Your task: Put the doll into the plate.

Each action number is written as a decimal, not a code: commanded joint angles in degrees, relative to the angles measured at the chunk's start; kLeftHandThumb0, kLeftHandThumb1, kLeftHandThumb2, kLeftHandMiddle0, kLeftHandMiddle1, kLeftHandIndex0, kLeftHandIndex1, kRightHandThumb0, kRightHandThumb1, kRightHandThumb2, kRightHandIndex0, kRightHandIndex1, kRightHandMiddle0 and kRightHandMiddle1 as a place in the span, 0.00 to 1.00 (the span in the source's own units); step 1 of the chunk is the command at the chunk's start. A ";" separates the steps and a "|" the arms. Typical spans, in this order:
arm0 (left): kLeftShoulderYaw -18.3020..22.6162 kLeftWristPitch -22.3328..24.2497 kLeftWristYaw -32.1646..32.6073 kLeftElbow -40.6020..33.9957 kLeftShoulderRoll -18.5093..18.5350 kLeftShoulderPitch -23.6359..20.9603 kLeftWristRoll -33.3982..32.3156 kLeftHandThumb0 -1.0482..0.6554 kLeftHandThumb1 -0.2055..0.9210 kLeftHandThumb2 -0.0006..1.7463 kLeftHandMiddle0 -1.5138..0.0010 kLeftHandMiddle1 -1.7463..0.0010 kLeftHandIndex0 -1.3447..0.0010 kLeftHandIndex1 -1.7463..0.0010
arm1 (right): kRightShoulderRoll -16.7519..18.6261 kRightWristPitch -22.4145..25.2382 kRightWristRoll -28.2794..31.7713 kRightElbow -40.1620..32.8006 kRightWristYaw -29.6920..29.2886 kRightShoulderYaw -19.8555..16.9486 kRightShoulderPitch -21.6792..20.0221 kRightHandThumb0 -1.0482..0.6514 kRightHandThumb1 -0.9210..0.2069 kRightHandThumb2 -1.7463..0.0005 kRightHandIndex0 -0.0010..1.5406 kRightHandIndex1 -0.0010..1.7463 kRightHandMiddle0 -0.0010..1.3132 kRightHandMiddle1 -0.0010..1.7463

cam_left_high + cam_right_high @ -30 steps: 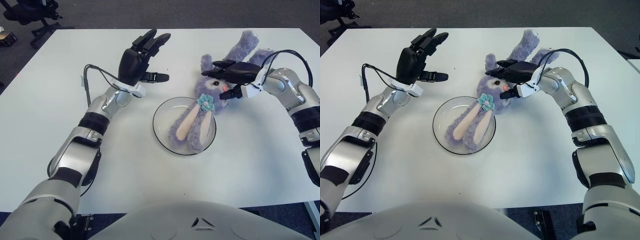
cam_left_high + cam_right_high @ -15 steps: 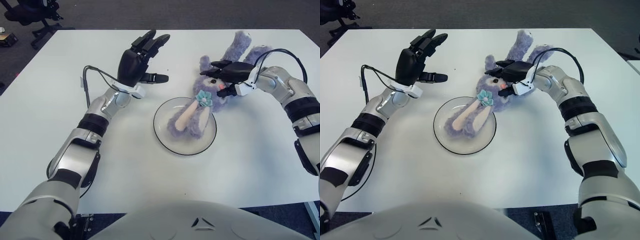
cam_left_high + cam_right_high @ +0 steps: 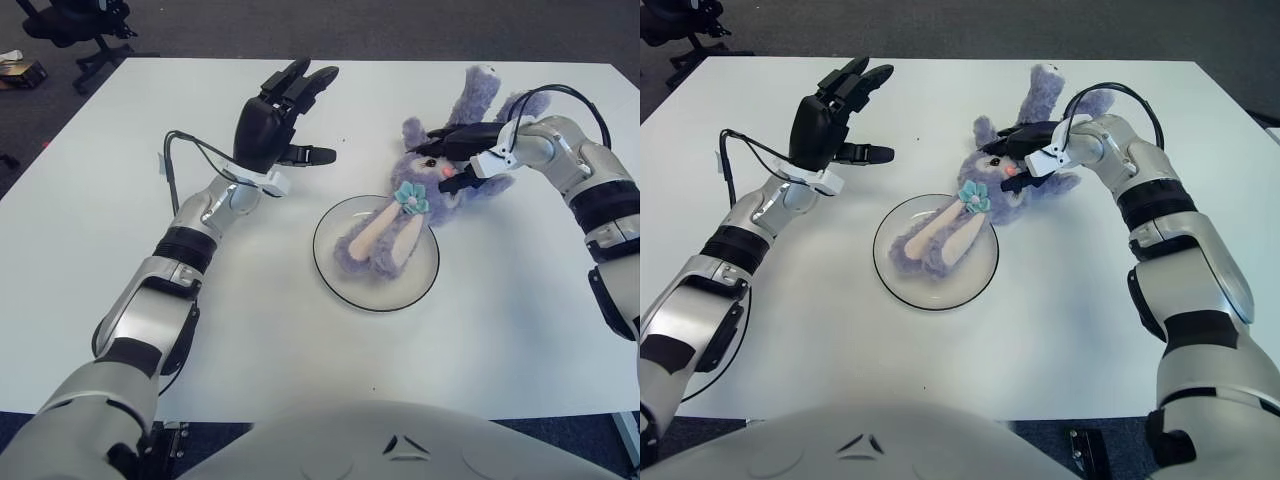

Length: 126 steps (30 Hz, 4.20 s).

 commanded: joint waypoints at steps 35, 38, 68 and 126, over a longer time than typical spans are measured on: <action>-0.13 1.15 1.09 -2.12 0.45 1.18 1.07 0.48 1.00 0.17 0.69 1.00 0.72 0.85 | -3.10 3.10 -5.00 -5.74 -27.24 -4.85 13.71 0.62 0.59 0.23 0.41 0.99 0.41 0.92; -0.11 1.17 1.13 -2.18 0.47 1.26 1.10 0.49 1.00 0.17 0.69 1.00 0.72 0.85 | -2.94 3.58 -4.66 -5.92 -26.72 -4.98 13.59 0.62 0.60 0.22 0.41 1.00 0.39 0.95; -0.26 1.73 1.38 -1.59 0.72 1.03 1.51 0.48 1.00 0.17 0.69 1.00 0.70 0.88 | -3.44 5.37 0.72 -10.13 -30.10 -11.43 16.28 0.62 0.52 0.27 0.40 0.95 0.30 1.00; -0.45 2.29 0.72 -1.37 0.95 1.04 1.29 0.47 1.00 0.17 0.68 1.00 0.67 0.90 | -6.01 15.69 8.40 -27.21 -23.82 -22.90 20.13 0.62 0.54 0.26 0.43 0.92 0.31 1.00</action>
